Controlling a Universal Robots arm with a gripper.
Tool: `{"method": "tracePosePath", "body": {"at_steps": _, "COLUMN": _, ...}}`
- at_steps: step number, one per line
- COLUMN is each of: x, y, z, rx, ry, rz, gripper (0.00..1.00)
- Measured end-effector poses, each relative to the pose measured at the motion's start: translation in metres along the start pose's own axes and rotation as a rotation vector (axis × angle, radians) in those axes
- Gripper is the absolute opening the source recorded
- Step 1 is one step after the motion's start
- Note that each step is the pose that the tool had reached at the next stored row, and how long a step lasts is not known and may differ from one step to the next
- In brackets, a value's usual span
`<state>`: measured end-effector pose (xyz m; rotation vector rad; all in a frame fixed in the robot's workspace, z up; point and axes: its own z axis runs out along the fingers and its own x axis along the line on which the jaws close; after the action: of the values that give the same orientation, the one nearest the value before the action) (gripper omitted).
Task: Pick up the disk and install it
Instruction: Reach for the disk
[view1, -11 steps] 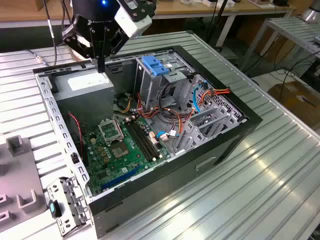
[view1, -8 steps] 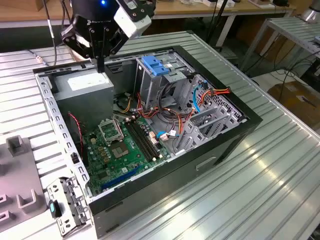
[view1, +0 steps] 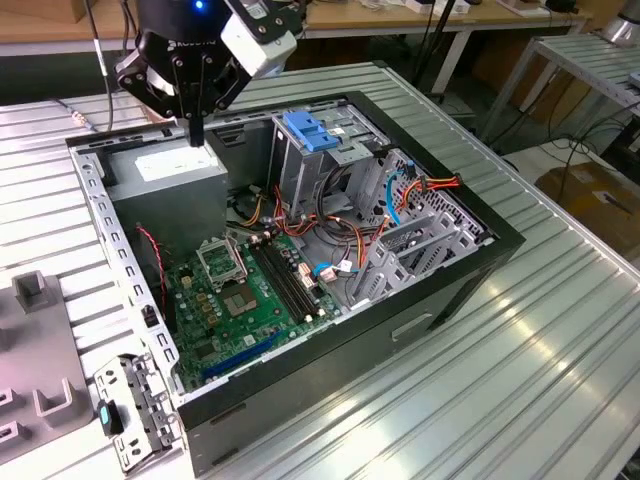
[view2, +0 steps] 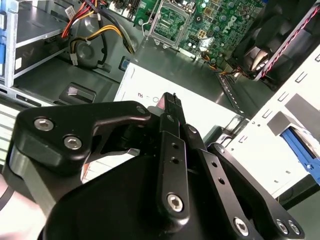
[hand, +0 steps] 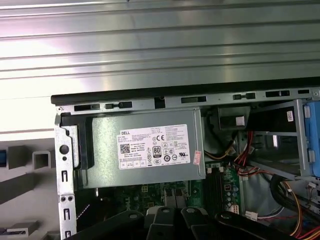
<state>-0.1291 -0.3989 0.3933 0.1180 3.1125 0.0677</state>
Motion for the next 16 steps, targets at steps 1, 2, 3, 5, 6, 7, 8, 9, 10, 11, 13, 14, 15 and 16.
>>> {"method": "tracePosePath", "body": {"at_steps": 1, "x": 0.0004, "y": 0.0000, "z": 0.0000, "rx": 0.0000, "ry": 0.0000, "rz": 0.000, "gripper": 0.11}}
{"method": "tracePosePath", "body": {"at_steps": 2, "x": 0.0009, "y": -0.0001, "z": 0.0000, "rx": 0.0000, "ry": 0.0000, "rz": 0.000, "gripper": 0.11}}
{"method": "tracePosePath", "body": {"at_steps": 3, "x": 0.0013, "y": -0.0001, "z": -0.0001, "rx": 0.0001, "ry": 0.0001, "rz": 0.000, "gripper": 0.11}}
{"method": "tracePosePath", "body": {"at_steps": 5, "x": 0.0024, "y": -0.0002, "z": 0.0000, "rx": 0.0000, "ry": 0.0000, "rz": 0.000, "gripper": 0.11}}
{"method": "tracePosePath", "body": {"at_steps": 6, "x": 0.0032, "y": -0.0002, "z": -0.0001, "rx": 0.0000, "ry": 0.0000, "rz": 0.000, "gripper": 0.11}}
{"method": "tracePosePath", "body": {"at_steps": 7, "x": 0.0040, "y": -0.0003, "z": -0.0001, "rx": 0.0000, "ry": 0.0000, "rz": 0.000, "gripper": 0.11}}
{"method": "tracePosePath", "body": {"at_steps": 8, "x": 0.0046, "y": -0.0004, "z": -0.0001, "rx": 0.0000, "ry": 0.0000, "rz": 0.000, "gripper": 0.11}}
{"method": "tracePosePath", "body": {"at_steps": 9, "x": 0.0050, "y": -0.0004, "z": -0.0001, "rx": 0.0000, "ry": 0.0000, "rz": 0.000, "gripper": 0.11}}
{"method": "tracePosePath", "body": {"at_steps": 10, "x": 0.0054, "y": -0.0004, "z": -0.0001, "rx": 0.0000, "ry": 0.0000, "rz": 0.000, "gripper": 0.11}}
{"method": "tracePosePath", "body": {"at_steps": 11, "x": 0.0059, "y": -0.0004, "z": -0.0001, "rx": 0.0000, "ry": 0.0000, "rz": 0.000, "gripper": 0.11}}
{"method": "tracePosePath", "body": {"at_steps": 13, "x": 0.0068, "y": -0.0005, "z": -0.0001, "rx": 0.0000, "ry": 0.0000, "rz": 0.000, "gripper": 0.11}}
{"method": "tracePosePath", "body": {"at_steps": 14, "x": 0.0074, "y": -0.0006, "z": -0.0001, "rx": 0.0000, "ry": 0.0000, "rz": 0.000, "gripper": 0.11}}
{"method": "tracePosePath", "body": {"at_steps": 15, "x": 0.0083, "y": -0.0007, "z": -0.0002, "rx": 0.0000, "ry": -0.0001, "rz": 0.000, "gripper": 0.11}}
{"method": "tracePosePath", "body": {"at_steps": 16, "x": 0.0094, "y": -0.0007, "z": -0.0002, "rx": 0.0001, "ry": 0.0000, "rz": 0.000, "gripper": 0.11}}
